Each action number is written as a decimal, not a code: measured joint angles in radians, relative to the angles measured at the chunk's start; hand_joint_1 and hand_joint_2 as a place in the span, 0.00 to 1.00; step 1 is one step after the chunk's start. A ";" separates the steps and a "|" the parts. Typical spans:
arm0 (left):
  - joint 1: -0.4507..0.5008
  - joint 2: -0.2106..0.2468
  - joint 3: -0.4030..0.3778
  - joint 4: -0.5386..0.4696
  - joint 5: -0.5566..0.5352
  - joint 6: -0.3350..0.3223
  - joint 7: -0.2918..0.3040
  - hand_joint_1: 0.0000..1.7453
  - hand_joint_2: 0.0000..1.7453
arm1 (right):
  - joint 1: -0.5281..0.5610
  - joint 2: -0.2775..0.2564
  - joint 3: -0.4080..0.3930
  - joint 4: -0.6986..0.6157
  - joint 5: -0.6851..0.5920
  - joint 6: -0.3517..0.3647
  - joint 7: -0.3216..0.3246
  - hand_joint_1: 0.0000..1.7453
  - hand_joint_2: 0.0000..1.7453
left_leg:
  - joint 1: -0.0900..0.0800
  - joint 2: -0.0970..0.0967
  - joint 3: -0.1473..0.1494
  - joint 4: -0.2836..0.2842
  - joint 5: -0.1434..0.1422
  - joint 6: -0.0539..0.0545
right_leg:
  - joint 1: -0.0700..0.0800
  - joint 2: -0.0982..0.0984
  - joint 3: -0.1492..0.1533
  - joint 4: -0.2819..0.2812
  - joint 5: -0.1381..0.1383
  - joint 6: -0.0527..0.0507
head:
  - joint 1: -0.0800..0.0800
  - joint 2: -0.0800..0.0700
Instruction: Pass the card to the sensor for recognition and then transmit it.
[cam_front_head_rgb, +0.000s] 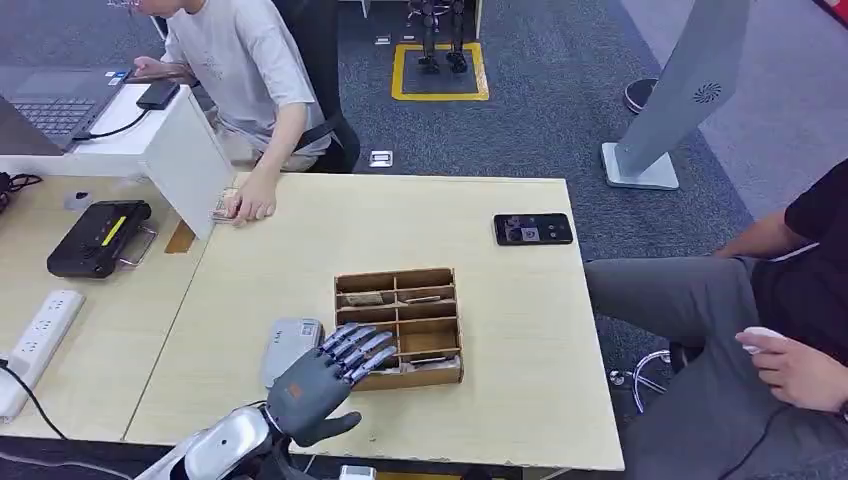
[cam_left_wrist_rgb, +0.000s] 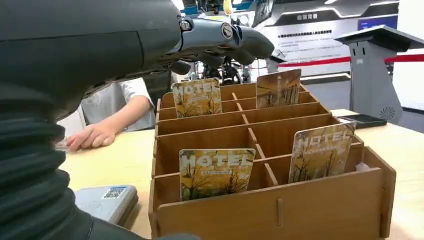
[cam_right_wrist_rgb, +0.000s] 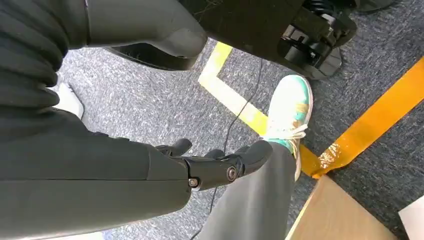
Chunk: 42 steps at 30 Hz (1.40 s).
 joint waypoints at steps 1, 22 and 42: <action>0.000 0.000 0.000 0.003 0.000 -0.004 0.003 0.00 1.00 | 0.000 0.000 0.003 0.000 0.000 0.000 0.001 0.00 1.00 | 0.000 0.000 0.000 0.000 0.000 0.000 | 0.000 0.000 0.000 0.000 0.000 0.000 | 0.000 0.000; 0.002 -0.018 0.000 0.053 -0.024 -0.024 0.061 0.00 1.00 | -0.004 -0.002 0.024 -0.005 -0.004 0.000 0.009 0.00 1.00 | 0.000 0.000 0.000 0.000 0.000 0.000 | 0.000 0.000 0.000 0.000 0.000 0.000 | 0.000 0.000; 0.002 -0.033 0.001 0.078 -0.009 -0.038 0.066 0.00 1.00 | -0.005 -0.003 0.041 -0.005 -0.005 0.000 0.017 0.00 1.00 | 0.000 0.000 0.000 0.000 0.000 0.000 | 0.000 0.000 0.000 0.000 0.000 0.000 | 0.000 0.000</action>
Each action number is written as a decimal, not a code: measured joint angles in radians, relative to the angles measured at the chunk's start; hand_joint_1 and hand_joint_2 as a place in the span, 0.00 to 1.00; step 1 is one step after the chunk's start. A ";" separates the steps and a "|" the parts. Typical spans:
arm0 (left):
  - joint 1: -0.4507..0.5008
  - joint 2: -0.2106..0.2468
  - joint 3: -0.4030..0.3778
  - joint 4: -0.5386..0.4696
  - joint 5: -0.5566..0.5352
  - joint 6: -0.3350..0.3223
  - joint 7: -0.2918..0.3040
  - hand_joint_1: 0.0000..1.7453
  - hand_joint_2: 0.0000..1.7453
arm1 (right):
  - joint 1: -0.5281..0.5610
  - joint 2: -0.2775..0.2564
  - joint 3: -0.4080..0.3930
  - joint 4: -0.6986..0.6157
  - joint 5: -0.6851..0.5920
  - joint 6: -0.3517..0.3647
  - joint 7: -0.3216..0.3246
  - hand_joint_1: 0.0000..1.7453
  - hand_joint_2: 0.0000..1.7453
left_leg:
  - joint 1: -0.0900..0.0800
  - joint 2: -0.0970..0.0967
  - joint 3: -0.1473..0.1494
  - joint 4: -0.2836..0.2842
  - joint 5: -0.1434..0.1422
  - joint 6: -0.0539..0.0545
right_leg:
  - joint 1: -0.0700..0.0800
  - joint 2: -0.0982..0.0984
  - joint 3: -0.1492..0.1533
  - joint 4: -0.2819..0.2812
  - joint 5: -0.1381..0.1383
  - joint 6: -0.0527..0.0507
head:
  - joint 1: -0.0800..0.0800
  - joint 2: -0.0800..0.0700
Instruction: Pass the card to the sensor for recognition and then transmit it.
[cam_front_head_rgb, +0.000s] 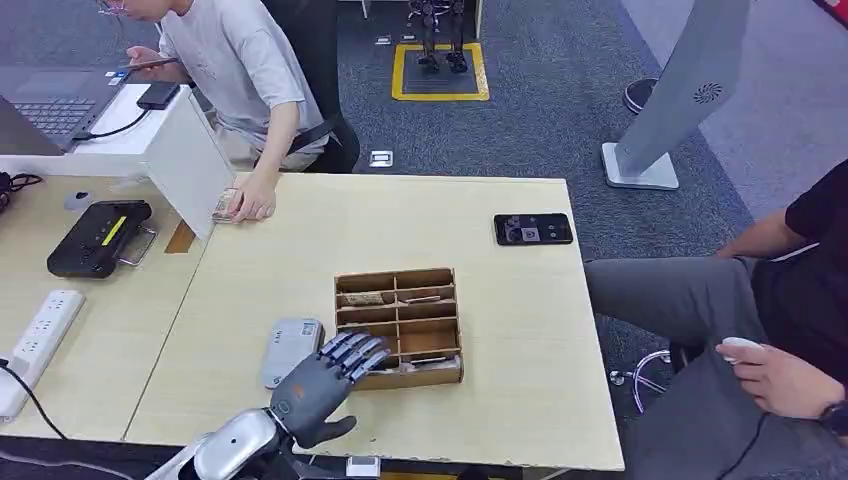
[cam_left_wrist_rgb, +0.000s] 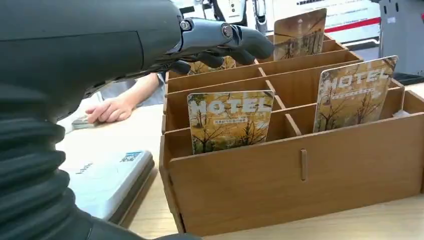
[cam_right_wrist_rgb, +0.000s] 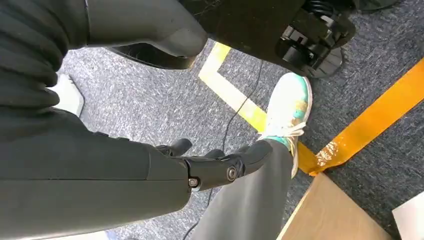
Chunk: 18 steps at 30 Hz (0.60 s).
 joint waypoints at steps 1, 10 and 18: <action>0.000 -0.002 0.000 0.002 -0.002 0.000 0.005 0.00 1.00 | 0.000 0.000 0.001 0.000 0.000 0.000 0.000 0.00 1.00 | 0.000 0.000 0.000 0.000 0.000 0.000 | 0.000 0.000 0.000 0.000 0.000 0.000 | 0.000 0.000; 0.005 -0.022 0.028 0.004 -0.004 0.006 0.028 0.03 1.00 | 0.000 0.000 0.003 0.000 -0.003 0.000 0.003 0.00 1.00 | 0.000 0.000 0.000 0.000 0.000 0.000 | 0.000 0.000 0.000 0.000 0.000 0.000 | 0.000 0.000; 0.005 -0.023 0.029 0.013 0.014 -0.019 0.018 0.94 1.00 | -0.001 -0.002 0.008 0.000 -0.003 0.000 0.003 0.00 1.00 | 0.000 0.000 0.000 0.000 0.000 0.000 | 0.000 0.000 0.000 0.000 0.000 0.000 | 0.000 0.000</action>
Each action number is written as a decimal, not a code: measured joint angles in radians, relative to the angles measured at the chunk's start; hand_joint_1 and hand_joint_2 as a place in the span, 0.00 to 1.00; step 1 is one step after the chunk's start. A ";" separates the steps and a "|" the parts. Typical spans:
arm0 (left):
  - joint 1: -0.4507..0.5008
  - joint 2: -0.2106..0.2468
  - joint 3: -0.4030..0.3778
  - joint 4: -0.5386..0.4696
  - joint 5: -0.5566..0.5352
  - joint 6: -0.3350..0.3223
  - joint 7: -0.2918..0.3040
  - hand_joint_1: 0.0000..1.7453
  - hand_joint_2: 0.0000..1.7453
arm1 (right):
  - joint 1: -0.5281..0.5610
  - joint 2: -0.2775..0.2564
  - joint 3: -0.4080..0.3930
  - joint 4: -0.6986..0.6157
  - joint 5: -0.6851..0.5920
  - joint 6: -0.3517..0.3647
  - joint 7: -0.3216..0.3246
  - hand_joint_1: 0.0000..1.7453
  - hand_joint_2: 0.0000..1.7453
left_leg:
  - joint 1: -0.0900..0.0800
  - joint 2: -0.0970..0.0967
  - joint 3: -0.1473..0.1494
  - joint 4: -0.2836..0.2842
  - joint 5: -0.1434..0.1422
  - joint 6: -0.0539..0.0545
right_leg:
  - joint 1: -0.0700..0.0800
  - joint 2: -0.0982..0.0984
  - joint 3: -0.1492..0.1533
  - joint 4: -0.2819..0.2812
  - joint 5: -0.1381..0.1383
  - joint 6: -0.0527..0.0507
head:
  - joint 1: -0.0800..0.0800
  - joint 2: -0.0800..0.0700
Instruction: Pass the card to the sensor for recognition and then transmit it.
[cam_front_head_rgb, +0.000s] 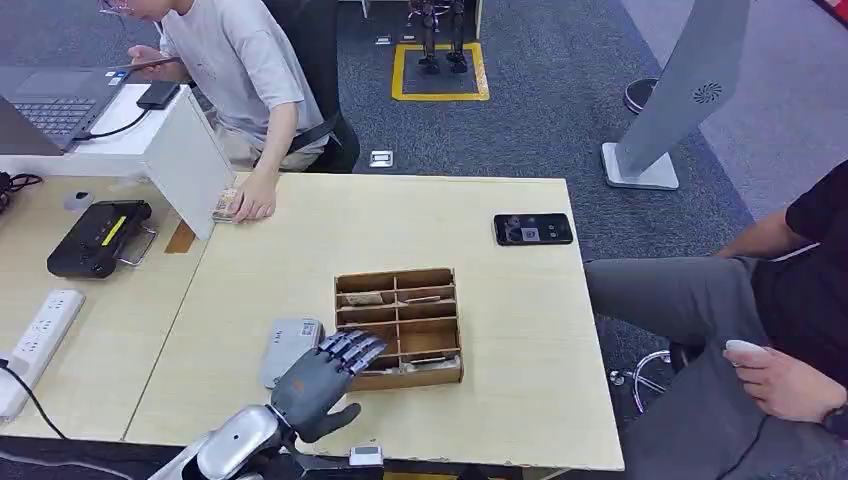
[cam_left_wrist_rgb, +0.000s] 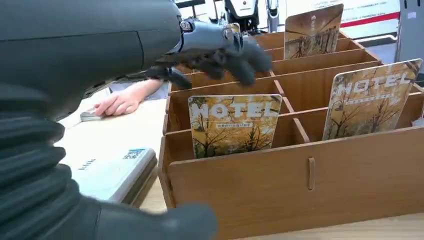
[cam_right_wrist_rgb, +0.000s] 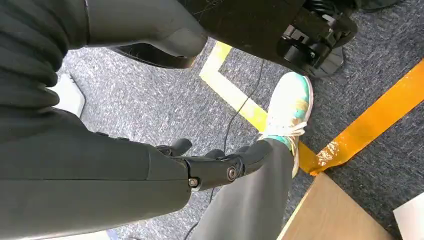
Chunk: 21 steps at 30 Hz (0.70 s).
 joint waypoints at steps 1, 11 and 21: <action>0.000 0.000 0.000 0.000 0.004 -0.002 -0.001 1.00 1.00 | 0.000 0.000 0.002 0.000 0.000 0.000 0.000 0.00 1.00 | 0.000 0.000 0.000 0.000 0.000 0.000 | 0.000 0.000 0.000 0.000 0.000 0.000 | 0.000 0.000; 0.001 -0.003 0.016 0.001 0.034 -0.008 -0.012 1.00 1.00 | -0.004 -0.001 0.008 0.000 0.000 0.000 0.004 0.00 1.00 | 0.000 0.000 0.000 0.000 0.000 0.000 | 0.000 0.000 0.000 0.000 0.000 0.000 | 0.000 0.000; 0.001 -0.004 0.019 0.001 0.038 -0.012 -0.015 1.00 1.00 | -0.006 -0.002 0.013 0.000 0.000 0.000 0.005 0.00 1.00 | 0.000 0.000 0.000 0.000 0.000 0.000 | 0.000 0.000 0.000 0.000 0.000 0.000 | 0.000 0.000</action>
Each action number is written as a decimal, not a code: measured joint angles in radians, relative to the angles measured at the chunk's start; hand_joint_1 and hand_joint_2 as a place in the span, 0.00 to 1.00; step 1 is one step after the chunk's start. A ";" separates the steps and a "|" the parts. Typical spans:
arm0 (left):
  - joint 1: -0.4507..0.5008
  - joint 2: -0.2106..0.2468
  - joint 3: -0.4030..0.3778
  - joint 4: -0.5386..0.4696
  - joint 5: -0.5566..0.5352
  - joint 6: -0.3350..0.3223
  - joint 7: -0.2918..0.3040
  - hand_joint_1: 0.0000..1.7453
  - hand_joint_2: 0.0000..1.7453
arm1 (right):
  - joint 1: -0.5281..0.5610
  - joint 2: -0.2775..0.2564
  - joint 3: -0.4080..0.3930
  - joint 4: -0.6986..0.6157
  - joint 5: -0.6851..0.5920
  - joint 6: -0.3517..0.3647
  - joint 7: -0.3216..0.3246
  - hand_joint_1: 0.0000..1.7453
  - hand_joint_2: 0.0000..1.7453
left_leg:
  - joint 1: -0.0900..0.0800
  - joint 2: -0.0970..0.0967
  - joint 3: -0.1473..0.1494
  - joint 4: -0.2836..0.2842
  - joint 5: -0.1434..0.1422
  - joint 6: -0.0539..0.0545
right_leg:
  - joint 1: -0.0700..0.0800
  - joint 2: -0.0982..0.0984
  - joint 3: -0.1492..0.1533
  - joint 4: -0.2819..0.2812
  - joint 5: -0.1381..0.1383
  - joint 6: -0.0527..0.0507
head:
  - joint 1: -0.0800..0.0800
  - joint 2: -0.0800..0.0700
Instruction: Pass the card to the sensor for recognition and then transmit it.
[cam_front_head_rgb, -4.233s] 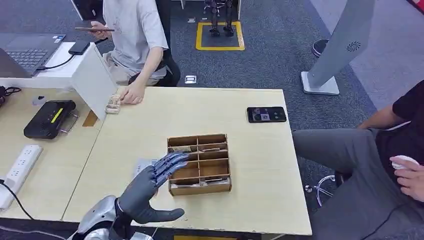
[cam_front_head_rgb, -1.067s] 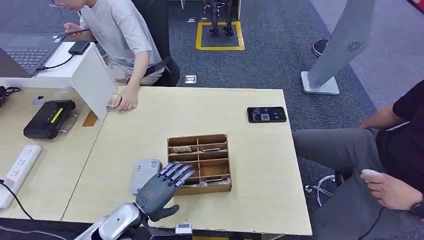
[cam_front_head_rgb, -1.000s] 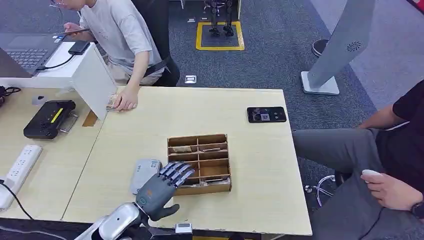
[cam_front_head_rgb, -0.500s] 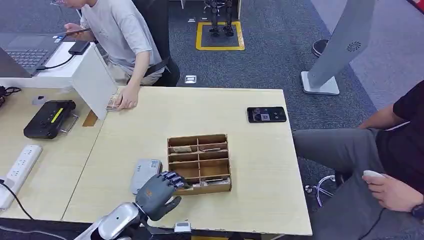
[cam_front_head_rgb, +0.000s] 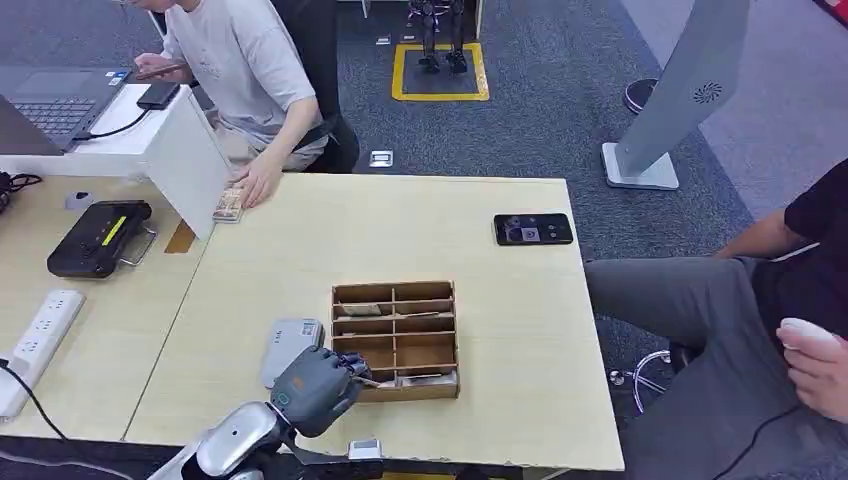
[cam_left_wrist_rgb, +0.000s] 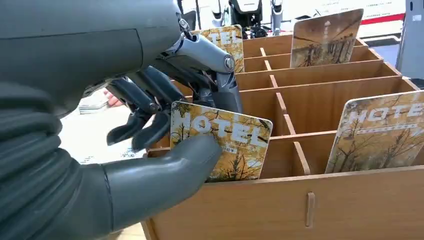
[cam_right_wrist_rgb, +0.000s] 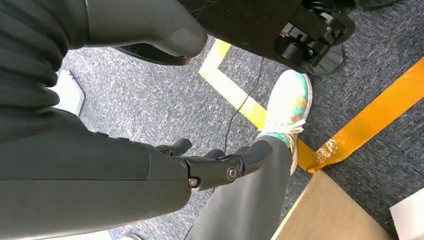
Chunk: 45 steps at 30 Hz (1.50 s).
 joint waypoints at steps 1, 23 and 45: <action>0.000 0.000 0.000 0.000 0.002 0.000 -0.001 1.00 1.00 | 0.000 0.000 0.000 0.000 0.000 0.000 0.000 0.00 1.00 | 0.000 0.000 0.000 0.000 0.000 0.000 | 0.000 0.000 0.000 0.000 0.000 0.000 | 0.000 0.000; -0.210 0.124 0.238 -0.277 0.365 -0.067 -0.122 1.00 1.00 | 0.007 -0.008 0.011 0.000 -0.006 0.000 -0.045 0.00 1.00 | 0.001 0.000 0.000 0.000 0.002 -0.001 | 0.002 0.000 0.000 0.001 0.001 -0.001 | 0.000 0.000; -0.301 0.195 0.328 -0.307 0.329 -0.107 -0.066 1.00 1.00 | 0.015 -0.016 0.032 0.000 -0.014 -0.012 -0.056 0.00 1.00 | 0.001 0.000 0.000 0.000 0.002 -0.002 | 0.002 0.000 -0.001 0.001 0.001 -0.001 | 0.000 0.000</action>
